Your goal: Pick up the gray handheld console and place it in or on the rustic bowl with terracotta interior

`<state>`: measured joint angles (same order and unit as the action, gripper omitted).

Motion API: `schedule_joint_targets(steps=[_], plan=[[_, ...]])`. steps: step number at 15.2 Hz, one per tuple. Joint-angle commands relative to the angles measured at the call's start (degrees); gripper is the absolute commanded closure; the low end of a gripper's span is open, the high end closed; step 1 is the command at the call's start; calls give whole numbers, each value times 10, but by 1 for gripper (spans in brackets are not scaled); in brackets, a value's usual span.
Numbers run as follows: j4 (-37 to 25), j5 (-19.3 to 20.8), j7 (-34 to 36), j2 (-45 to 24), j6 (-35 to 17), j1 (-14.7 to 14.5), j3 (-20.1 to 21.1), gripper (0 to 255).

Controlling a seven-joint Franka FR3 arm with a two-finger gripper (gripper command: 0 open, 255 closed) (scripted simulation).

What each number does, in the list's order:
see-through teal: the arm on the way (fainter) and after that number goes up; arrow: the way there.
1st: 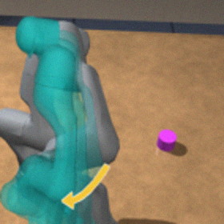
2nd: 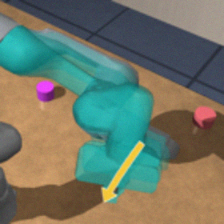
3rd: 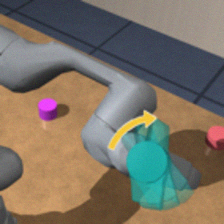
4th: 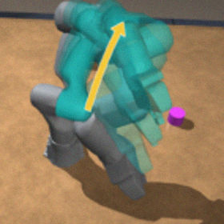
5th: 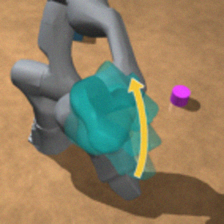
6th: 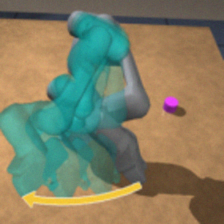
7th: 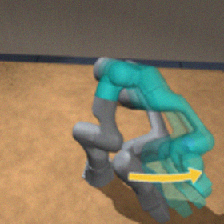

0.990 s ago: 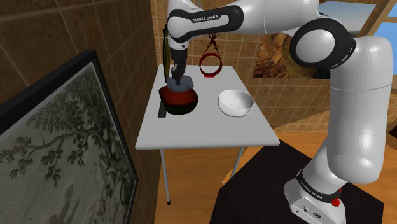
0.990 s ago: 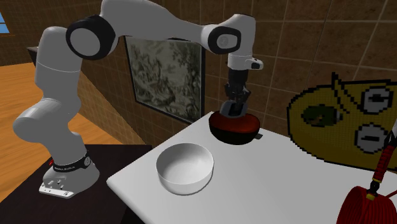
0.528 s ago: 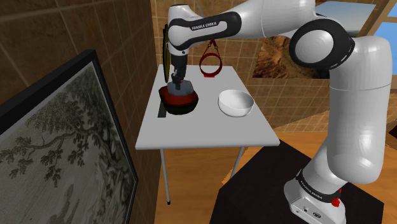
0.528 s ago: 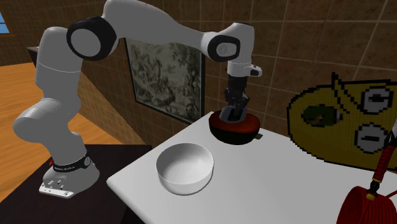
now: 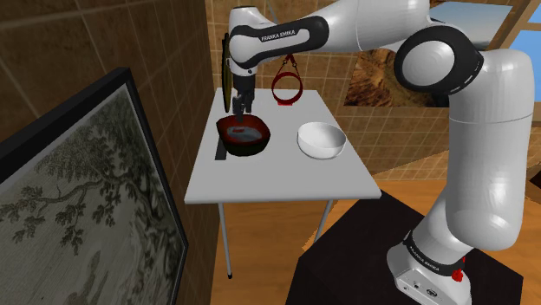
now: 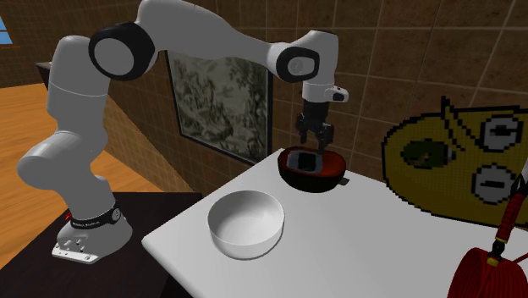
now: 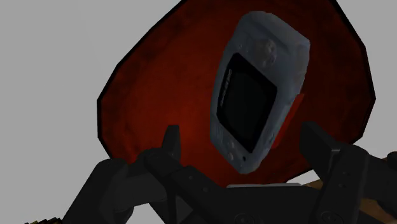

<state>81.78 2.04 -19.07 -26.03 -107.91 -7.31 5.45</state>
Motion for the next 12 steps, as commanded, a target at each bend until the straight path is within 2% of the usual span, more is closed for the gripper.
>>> schedule_joint_targets(steps=[1,3,7,12], plan=[[0,0,0,0,0,0,0,0],[0,0,0,0,0,0,0,0],[-66,-1,-1,5,70,-1,1,0],[-66,-1,-1,5,70,-1,1,0]])
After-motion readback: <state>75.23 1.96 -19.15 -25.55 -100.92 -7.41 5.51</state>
